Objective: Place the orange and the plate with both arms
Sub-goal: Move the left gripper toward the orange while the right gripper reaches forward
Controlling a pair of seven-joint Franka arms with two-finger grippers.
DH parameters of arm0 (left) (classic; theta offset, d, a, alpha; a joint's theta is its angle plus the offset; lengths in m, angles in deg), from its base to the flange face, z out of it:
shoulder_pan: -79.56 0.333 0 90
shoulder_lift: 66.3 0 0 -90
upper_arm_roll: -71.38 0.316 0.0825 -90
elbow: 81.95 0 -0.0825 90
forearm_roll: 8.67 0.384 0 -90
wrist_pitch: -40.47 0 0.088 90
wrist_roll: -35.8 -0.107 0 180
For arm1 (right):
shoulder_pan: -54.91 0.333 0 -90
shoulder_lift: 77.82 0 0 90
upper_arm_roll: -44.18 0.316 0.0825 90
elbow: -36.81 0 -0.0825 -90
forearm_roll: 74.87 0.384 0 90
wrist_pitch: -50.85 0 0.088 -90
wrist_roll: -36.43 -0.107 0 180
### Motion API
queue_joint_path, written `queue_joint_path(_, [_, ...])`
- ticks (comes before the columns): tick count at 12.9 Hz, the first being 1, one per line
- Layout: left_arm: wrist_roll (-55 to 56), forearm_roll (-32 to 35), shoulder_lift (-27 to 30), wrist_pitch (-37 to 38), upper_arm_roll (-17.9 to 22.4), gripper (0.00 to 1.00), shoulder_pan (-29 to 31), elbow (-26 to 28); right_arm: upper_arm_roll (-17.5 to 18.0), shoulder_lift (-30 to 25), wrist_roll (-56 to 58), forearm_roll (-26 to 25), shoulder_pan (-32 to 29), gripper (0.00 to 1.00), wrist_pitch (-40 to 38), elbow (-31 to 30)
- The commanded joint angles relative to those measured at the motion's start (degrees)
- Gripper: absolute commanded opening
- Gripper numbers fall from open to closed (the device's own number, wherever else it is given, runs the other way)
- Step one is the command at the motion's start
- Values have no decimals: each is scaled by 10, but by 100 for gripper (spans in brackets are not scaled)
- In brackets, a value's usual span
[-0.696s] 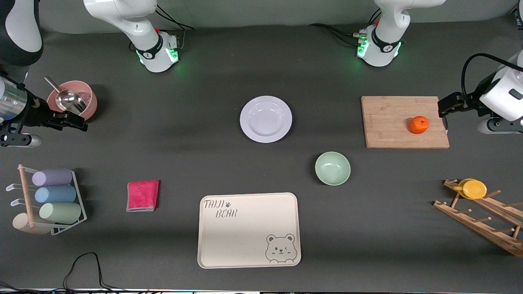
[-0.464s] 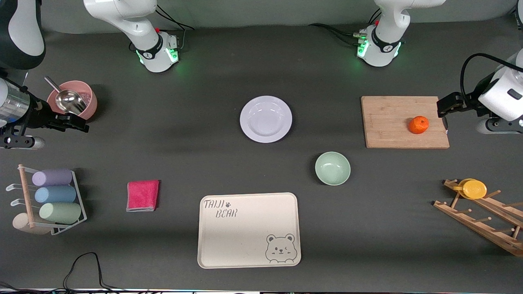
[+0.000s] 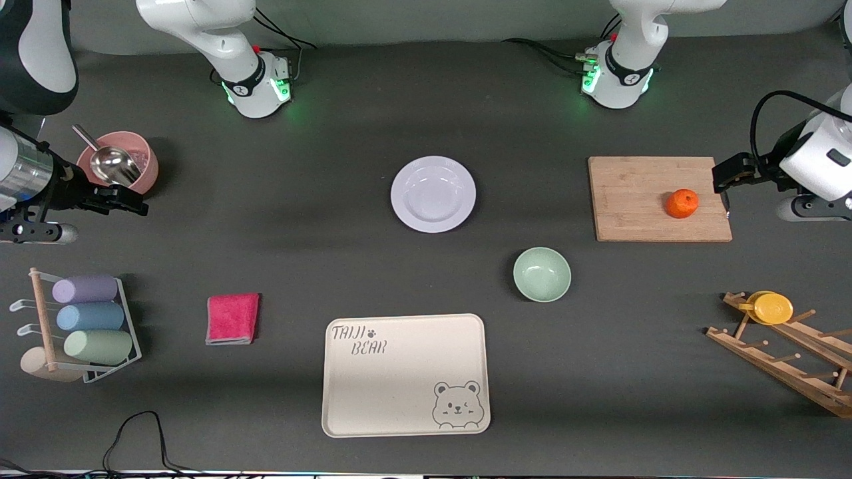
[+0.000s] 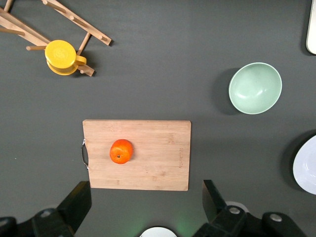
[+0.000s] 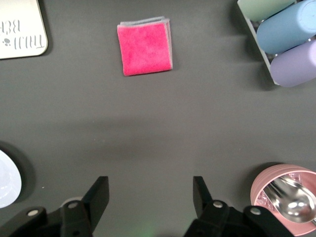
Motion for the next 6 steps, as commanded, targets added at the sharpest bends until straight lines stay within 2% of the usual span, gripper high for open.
queue_joint_path(1, [-11, 1, 4, 5, 5, 100, 0, -4, 0, 28, 8, 6, 17, 79, -28, 10])
queue_joint_path(2, [-29, 2, 6, 13, 6, 100, 1, -3, -4, 25, 4, 7, 16, 83, -28, 12])
queue_joint_path(3, [-30, 1, 8, 23, 12, 100, 1, -4, -12, 22, -1, 13, 12, 100, -29, 12])
queue_joint_path(4, [-27, 1, 11, 33, 16, 100, 2, -4, -30, 25, 9, 45, 12, 100, -31, 12])
queue_joint_path(6, [-27, 4, 29, 36, 16, 100, 2, 3, -31, 28, 9, 58, 23, 100, -30, 14])
